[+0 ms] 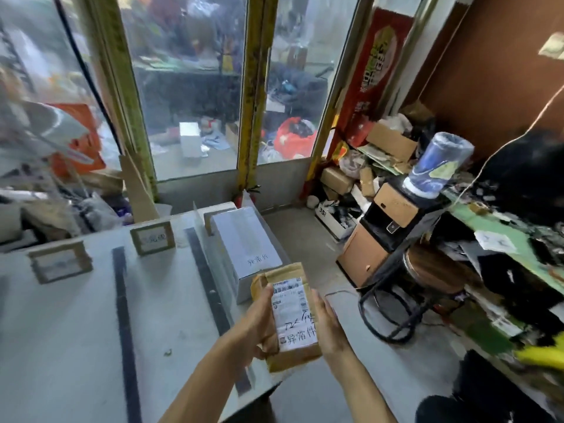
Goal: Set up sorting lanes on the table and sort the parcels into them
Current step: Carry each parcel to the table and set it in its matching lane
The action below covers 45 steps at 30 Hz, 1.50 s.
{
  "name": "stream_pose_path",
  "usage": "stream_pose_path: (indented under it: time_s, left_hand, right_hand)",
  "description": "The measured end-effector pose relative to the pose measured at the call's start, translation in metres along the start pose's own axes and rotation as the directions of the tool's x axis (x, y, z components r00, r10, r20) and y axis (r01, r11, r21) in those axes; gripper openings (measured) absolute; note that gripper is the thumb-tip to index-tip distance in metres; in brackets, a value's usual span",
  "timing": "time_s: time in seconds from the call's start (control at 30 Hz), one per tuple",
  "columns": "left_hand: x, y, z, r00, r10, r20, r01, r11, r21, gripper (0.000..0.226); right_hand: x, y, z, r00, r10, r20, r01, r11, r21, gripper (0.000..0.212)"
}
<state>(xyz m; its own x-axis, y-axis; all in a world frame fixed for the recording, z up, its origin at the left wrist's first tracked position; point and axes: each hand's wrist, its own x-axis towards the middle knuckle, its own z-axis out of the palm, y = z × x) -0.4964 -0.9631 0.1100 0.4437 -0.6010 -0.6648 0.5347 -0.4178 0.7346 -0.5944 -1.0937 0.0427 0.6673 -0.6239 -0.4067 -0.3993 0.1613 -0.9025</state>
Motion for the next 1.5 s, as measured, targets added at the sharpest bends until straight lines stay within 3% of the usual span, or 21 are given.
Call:
stream_pose_path:
  time_s: [0.07, 0.23, 0.37, 0.43, 0.5, 0.6, 0.7, 0.8, 0.9, 0.93, 1.07, 1.17, 1.23, 1.37, 1.5]
  left_hand:
    - [0.009, -0.001, -0.004, 0.998, -0.029, -0.050, 0.029, 1.000, 0.004, 0.056]
    - [0.011, 0.005, 0.006, 0.991, -0.054, -0.121, 0.037, 0.990, -0.137, 0.052]
    - [0.058, -0.024, 0.014, 0.973, -0.105, -0.206, 0.049, 0.963, -0.264, 0.056]
    - [0.082, -0.041, 0.014, 0.966, -0.109, -0.235, 0.035, 0.955, -0.295, 0.063]
    - [0.094, -0.050, 0.016, 0.958, -0.137, -0.252, 0.062, 0.956, -0.285, 0.063]
    - [0.091, -0.052, 0.021, 0.945, -0.155, -0.287, 0.086, 0.967, -0.240, 0.056]
    - [0.089, -0.051, 0.027, 0.935, -0.110, -0.336, 0.032, 0.972, -0.231, 0.043]
    - [0.090, -0.051, 0.033, 0.908, -0.067, -0.413, -0.001, 0.987, -0.161, 0.038]
    - [0.116, -0.071, 0.028, 0.867, -0.009, -0.497, 0.000, 1.000, -0.019, 0.096]
    - [0.134, -0.082, 0.022, 0.854, -0.013, -0.520, 0.019, 1.000, 0.006, 0.104]
    - [0.108, -0.058, 0.034, 0.836, -0.034, -0.548, 0.053, 0.998, 0.019, 0.080]
    - [0.067, -0.035, 0.038, 0.814, 0.111, -0.570, -0.117, 0.993, 0.026, 0.068]
    - [0.037, -0.025, 0.036, 0.753, 0.200, -0.627, -0.194, 0.978, 0.079, 0.049]
    - [-0.032, -0.039, 0.005, 0.495, 0.296, -0.817, -0.156, 0.955, 0.252, 0.051]
    - [-0.120, -0.076, -0.041, 0.253, 0.280, -0.926, -0.116, 0.959, 0.258, 0.051]
  right_hand:
    - [0.013, 0.001, 0.001, 0.999, 0.028, 0.043, -0.027, 0.999, -0.031, 0.048]
    - [0.041, 0.011, -0.001, 0.986, 0.098, 0.139, -0.073, 0.982, -0.172, 0.077]
    - [0.048, 0.010, 0.004, 0.950, 0.182, 0.254, -0.132, 0.970, -0.203, 0.055]
    - [0.054, 0.019, 0.007, 0.939, 0.201, 0.279, -0.142, 0.966, -0.217, 0.057]
    - [0.068, 0.039, 0.006, 0.931, 0.219, 0.291, -0.146, 0.956, -0.254, 0.073]
    - [0.098, 0.072, 0.008, 0.906, 0.279, 0.319, -0.175, 0.932, -0.317, 0.118]
    - [0.089, 0.054, 0.013, 0.873, 0.361, 0.328, -0.219, 0.891, -0.398, 0.132]
    - [0.057, 0.012, 0.013, 0.874, 0.360, 0.325, -0.156, 0.843, -0.514, 0.102]
    - [0.049, 0.003, 0.011, 0.883, 0.305, 0.356, -0.037, 0.802, -0.596, 0.078]
    - [0.049, 0.002, 0.010, 0.886, 0.282, 0.368, -0.004, 0.799, -0.601, 0.077]
    - [0.043, -0.007, 0.011, 0.905, 0.162, 0.392, 0.088, 0.832, -0.547, 0.073]
    - [0.030, -0.029, 0.015, 0.901, 0.006, 0.435, 0.217, 0.861, -0.461, 0.073]
    - [0.020, -0.044, 0.027, 0.865, -0.081, 0.496, 0.328, 0.839, -0.435, 0.072]
    - [-0.008, -0.068, 0.079, 0.715, -0.230, 0.660, 0.575, 0.730, -0.368, 0.066]
    - [-0.052, -0.081, 0.146, 0.520, -0.305, 0.798, 0.741, 0.625, -0.244, 0.065]
